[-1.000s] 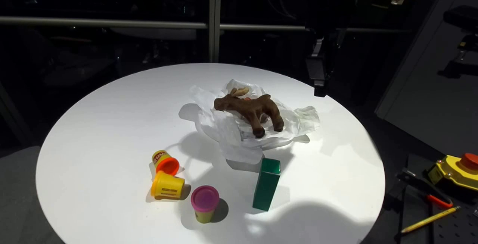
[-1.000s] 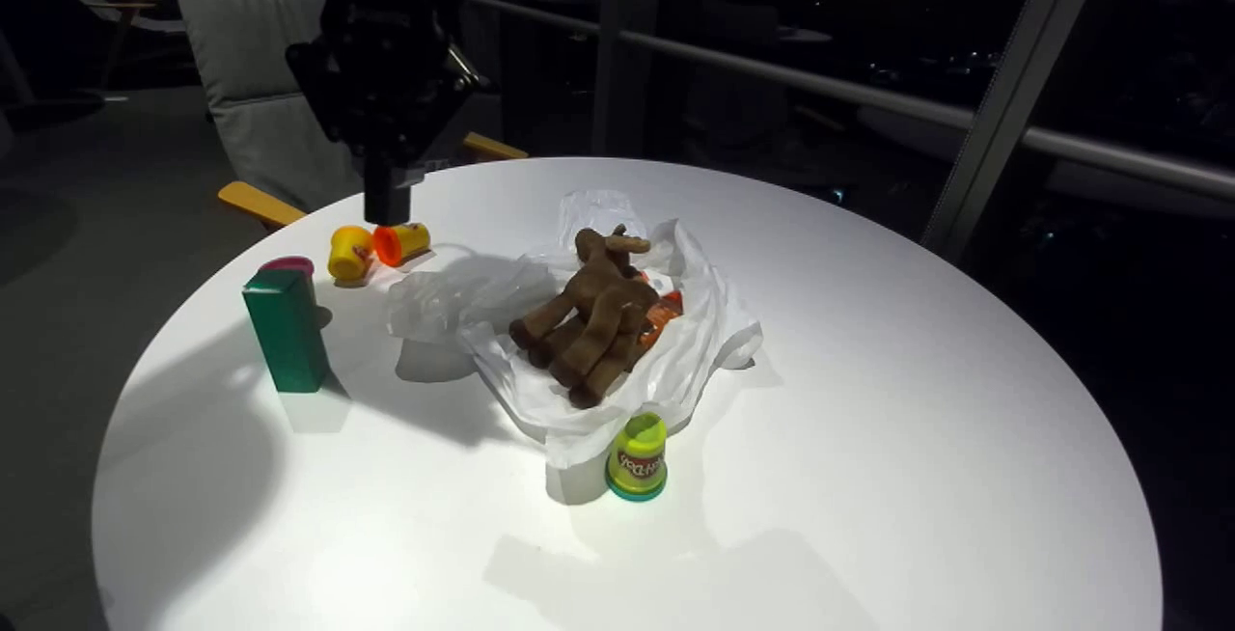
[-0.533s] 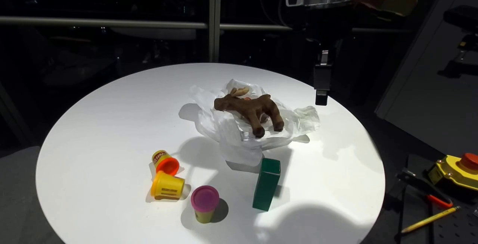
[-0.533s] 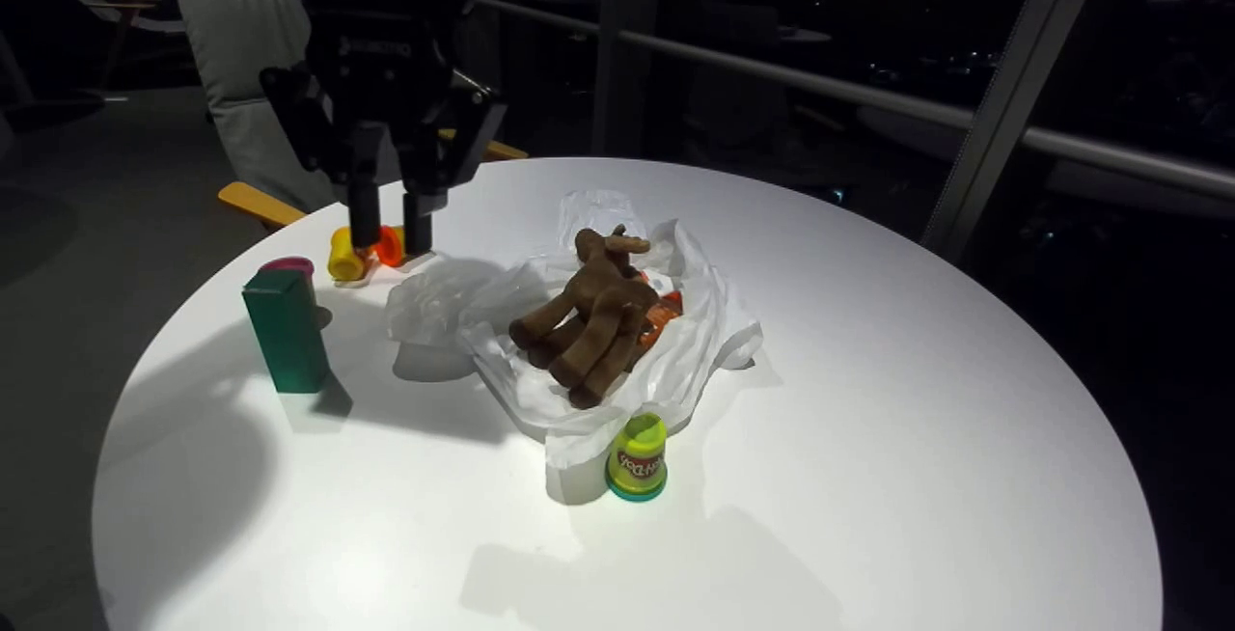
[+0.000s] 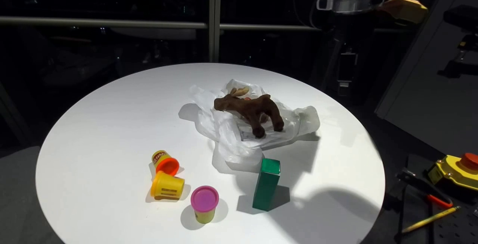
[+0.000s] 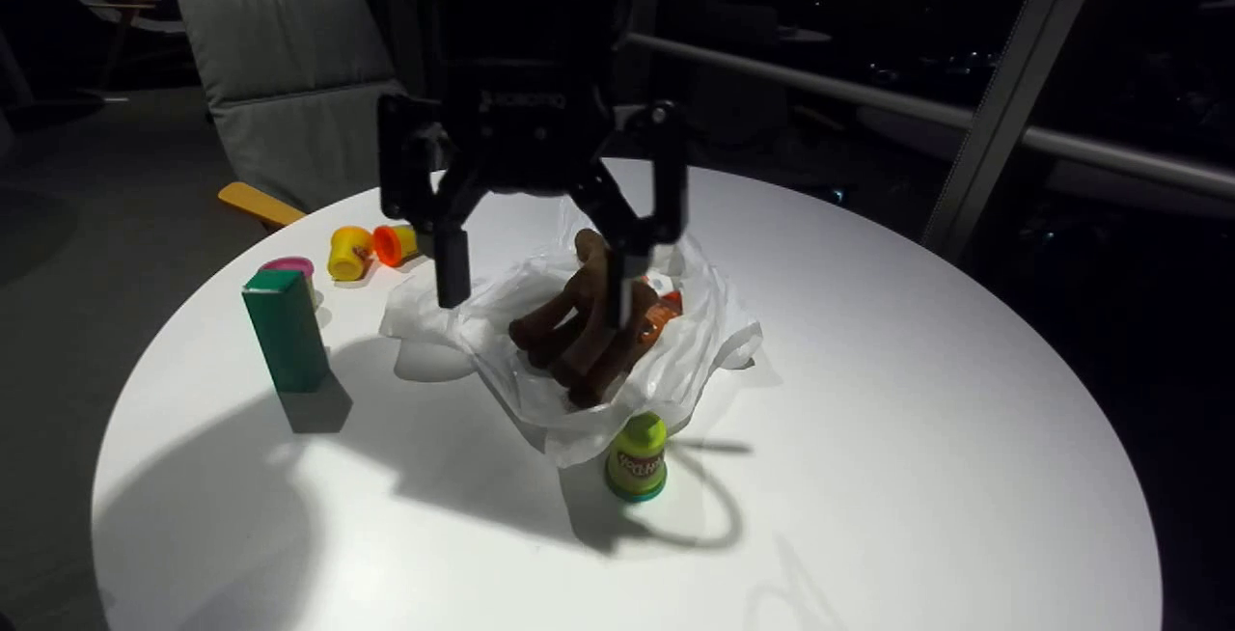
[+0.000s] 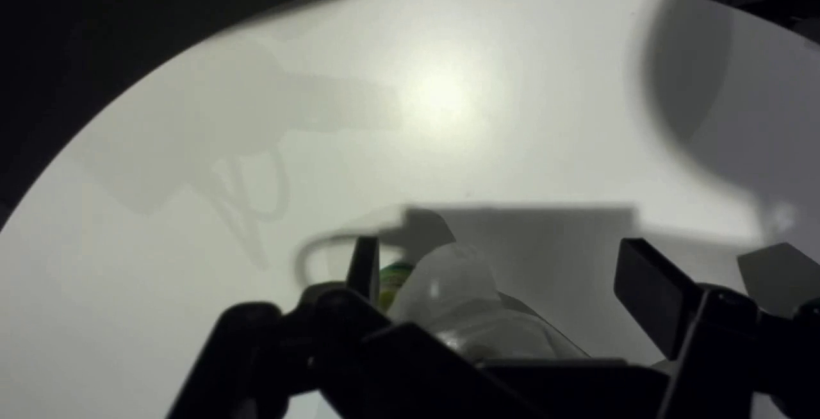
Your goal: Put the objects inside the plastic
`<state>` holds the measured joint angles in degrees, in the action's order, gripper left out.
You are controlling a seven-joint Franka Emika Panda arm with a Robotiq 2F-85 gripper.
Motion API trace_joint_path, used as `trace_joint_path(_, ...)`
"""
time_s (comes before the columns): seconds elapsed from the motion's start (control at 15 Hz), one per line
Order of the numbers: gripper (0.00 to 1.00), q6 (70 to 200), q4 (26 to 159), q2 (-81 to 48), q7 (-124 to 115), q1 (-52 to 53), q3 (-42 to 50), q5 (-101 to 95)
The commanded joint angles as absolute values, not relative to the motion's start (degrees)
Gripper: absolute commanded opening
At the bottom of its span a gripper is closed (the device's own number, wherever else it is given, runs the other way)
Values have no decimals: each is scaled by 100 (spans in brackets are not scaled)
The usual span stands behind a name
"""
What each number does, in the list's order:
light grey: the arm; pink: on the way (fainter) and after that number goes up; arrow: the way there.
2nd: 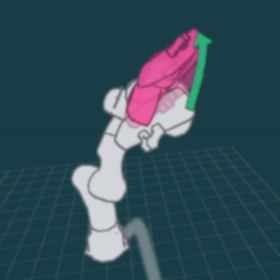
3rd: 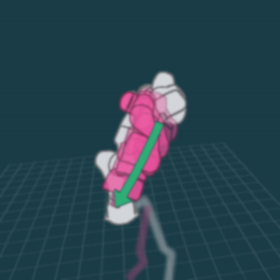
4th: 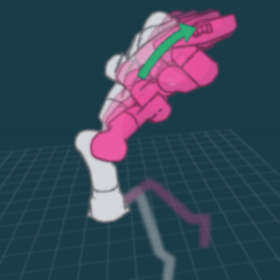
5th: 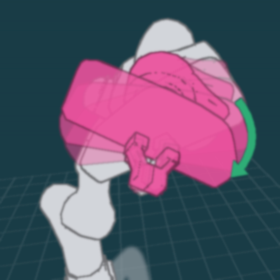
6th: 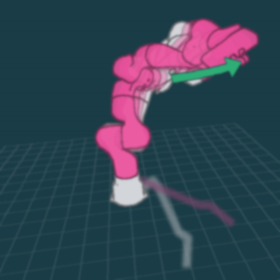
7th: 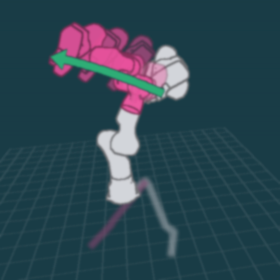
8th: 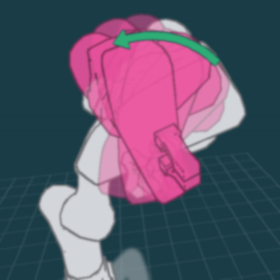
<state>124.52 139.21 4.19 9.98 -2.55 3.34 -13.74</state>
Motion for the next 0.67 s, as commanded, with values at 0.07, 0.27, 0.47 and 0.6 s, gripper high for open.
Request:
trace_joint_path(0.07, 100, 13018, 14466, 526, 1307, -599, 644, -1896)
trace_joint_path(0.27, 100, 13461, 14697, 360, 1284, -726, 745, -2325)
trace_joint_path(0.47, 100, 14439, 14802, -44, 989, -810, 789, -2859)
trace_joint_path(0.6, 100, 15043, 14716, -459, 643, -846, 826, -3336)
